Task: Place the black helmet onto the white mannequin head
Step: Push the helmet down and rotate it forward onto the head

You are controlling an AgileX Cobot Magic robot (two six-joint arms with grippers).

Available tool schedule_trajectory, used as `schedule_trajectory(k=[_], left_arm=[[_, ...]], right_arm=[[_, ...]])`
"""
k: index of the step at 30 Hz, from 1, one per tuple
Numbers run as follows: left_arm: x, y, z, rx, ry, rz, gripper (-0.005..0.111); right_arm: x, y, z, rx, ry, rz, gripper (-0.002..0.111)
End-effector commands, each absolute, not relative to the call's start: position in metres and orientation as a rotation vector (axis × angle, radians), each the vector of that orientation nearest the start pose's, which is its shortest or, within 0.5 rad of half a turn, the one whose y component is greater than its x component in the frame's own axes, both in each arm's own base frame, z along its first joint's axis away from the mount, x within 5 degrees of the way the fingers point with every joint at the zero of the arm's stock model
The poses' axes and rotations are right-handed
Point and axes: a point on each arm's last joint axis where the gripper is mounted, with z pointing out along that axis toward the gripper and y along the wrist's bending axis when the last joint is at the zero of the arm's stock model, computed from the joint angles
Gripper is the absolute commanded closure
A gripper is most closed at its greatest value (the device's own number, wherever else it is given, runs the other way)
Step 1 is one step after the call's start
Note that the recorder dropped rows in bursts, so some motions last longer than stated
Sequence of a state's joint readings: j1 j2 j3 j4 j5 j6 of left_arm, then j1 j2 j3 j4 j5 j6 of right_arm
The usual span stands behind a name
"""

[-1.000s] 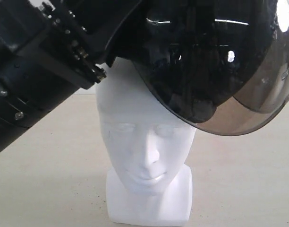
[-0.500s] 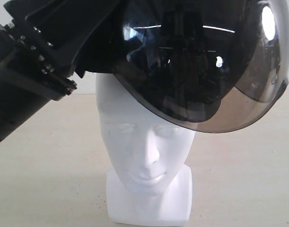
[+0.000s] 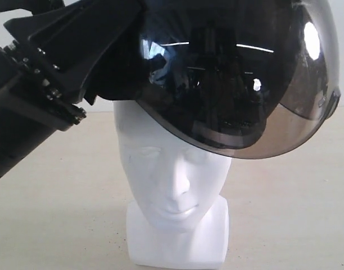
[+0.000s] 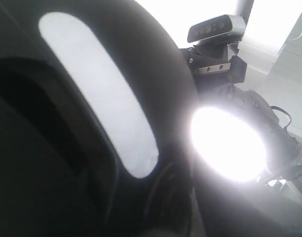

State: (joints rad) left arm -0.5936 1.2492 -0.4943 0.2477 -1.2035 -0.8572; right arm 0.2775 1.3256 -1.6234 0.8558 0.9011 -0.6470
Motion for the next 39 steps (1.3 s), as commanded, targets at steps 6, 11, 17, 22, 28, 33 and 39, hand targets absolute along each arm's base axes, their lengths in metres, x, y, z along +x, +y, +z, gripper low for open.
schedule_trajectory(k=[6, 11, 17, 22, 28, 33, 39], left_arm=[[0.183, -0.138, 0.312, 0.079, 1.106, -1.265, 0.102], [0.181, -0.136, 0.303, 0.072, 1.139, -1.256, 0.102], [0.170, -0.122, 0.298, 0.038, 1.128, -1.193, 0.102], [0.165, -0.116, 0.291, 0.007, 1.145, -1.177, 0.102], [0.165, -0.108, 0.280, -0.021, 1.171, -1.076, 0.102], [0.166, -0.107, 0.280, -0.028, 1.177, -1.048, 0.102], [0.171, -0.107, 0.270, -0.037, 1.287, -0.976, 0.102]], right_arm=[[0.255, 0.134, 0.479, -0.792, 1.792, 0.812, 0.108], [0.257, 0.145, 0.473, -0.836, 1.800, 0.826, 0.108], [0.263, 0.170, 0.458, -0.864, 1.852, 0.783, 0.108], [0.271, 0.175, 0.447, -0.858, 1.909, 0.806, 0.108], [0.279, 0.179, 0.436, -0.862, 1.957, 0.811, 0.108], [0.284, 0.181, 0.429, -0.866, 1.991, 0.825, 0.108], [0.286, 0.183, 0.423, -0.859, 2.029, 0.844, 0.108]])
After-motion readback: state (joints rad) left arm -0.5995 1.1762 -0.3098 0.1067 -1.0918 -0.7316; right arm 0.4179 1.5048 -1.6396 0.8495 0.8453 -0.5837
